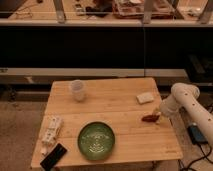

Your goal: Place the pepper on the white sponge

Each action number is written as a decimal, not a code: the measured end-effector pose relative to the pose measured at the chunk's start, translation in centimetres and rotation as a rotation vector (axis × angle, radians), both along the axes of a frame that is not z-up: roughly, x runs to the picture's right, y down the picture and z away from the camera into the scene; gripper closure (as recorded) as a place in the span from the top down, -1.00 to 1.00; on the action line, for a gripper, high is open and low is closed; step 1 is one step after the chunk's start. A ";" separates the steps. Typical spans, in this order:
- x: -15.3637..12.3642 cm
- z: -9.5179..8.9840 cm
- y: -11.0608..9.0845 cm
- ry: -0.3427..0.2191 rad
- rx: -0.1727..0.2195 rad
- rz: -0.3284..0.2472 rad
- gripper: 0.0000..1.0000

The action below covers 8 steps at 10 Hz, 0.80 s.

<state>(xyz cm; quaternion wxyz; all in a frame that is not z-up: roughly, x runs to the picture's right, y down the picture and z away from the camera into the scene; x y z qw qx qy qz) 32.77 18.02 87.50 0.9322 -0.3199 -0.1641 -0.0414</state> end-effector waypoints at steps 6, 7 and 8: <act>-0.3 0.0 0.1 -0.005 -0.014 0.006 -0.30; -0.3 -0.2 -0.2 -0.006 -0.013 0.005 -0.30; -0.3 -0.4 -0.7 -0.010 -0.008 0.000 -0.30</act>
